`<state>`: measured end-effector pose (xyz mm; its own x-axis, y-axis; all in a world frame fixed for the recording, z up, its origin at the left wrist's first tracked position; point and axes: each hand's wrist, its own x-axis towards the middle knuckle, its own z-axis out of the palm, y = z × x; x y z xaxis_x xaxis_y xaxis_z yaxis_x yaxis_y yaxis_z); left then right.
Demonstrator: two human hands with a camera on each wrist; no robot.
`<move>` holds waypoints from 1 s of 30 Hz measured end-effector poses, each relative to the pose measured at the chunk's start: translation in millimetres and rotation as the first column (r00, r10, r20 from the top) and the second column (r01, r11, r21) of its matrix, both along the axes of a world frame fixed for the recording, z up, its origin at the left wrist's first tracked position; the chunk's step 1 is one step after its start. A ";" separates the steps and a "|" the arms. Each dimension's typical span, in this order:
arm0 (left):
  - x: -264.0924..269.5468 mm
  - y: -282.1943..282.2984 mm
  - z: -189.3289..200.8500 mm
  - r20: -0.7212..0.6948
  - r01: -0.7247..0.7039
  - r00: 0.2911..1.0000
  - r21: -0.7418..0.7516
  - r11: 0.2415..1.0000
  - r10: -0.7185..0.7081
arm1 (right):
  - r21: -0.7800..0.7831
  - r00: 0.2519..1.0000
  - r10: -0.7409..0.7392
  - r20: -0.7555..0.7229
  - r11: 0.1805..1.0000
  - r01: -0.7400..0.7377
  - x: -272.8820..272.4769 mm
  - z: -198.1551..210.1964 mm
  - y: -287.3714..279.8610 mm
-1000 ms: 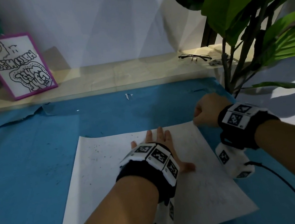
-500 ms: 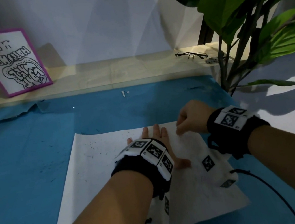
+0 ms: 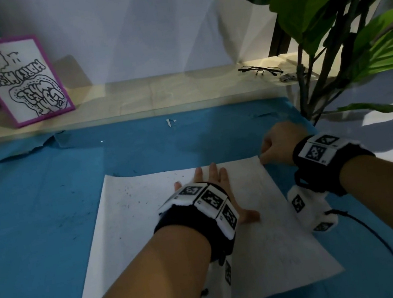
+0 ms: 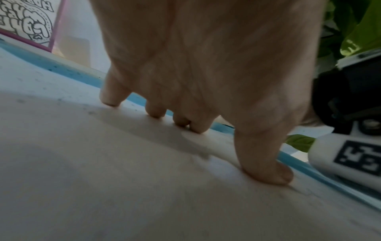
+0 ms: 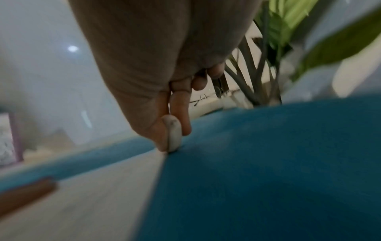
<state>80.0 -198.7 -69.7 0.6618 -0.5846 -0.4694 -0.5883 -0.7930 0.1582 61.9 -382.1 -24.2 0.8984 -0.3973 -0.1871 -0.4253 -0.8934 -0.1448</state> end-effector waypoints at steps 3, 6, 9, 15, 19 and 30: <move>0.0 -0.8 1.0 -0.003 -0.004 1.000 0.000 1.000 0.004 | -0.108 0.998 -0.009 0.067 0.994 0.016 4.1 12.2 -2.2; 3.0 -1.4 -0.1 -0.006 0.014 1.000 0.016 1.000 -0.013 | 0.455 0.835 -0.335 0.436 0.883 0.117 -6.7 12.3 15.6; 9.4 -0.9 -11.3 0.013 0.075 0.997 0.078 0.994 -0.076 | 0.957 0.632 -0.752 0.190 0.285 0.051 -35.3 -12.0 52.5; 2.4 -21.4 31.9 0.174 0.416 0.896 -0.012 0.909 -0.407 | 0.986 0.450 -0.892 0.031 -0.047 -0.161 -64.9 -51.5 69.7; 3.0 -32.1 37.9 0.085 0.588 0.808 -0.084 0.804 -0.582 | 0.983 0.435 -0.898 0.059 -0.024 -0.182 -64.7 -54.7 70.2; 37.3 -53.5 16.4 0.076 0.498 0.859 0.097 0.862 -0.505 | 0.985 0.438 -0.889 0.136 0.072 -0.159 -64.2 -51.0 75.8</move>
<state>117.3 -252.3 -53.3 0.3315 -0.8169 -0.4721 -0.9188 -0.3931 0.0351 -2.3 -306.2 -75.2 0.6224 -0.7422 -0.2487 0.0835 0.3789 -0.9217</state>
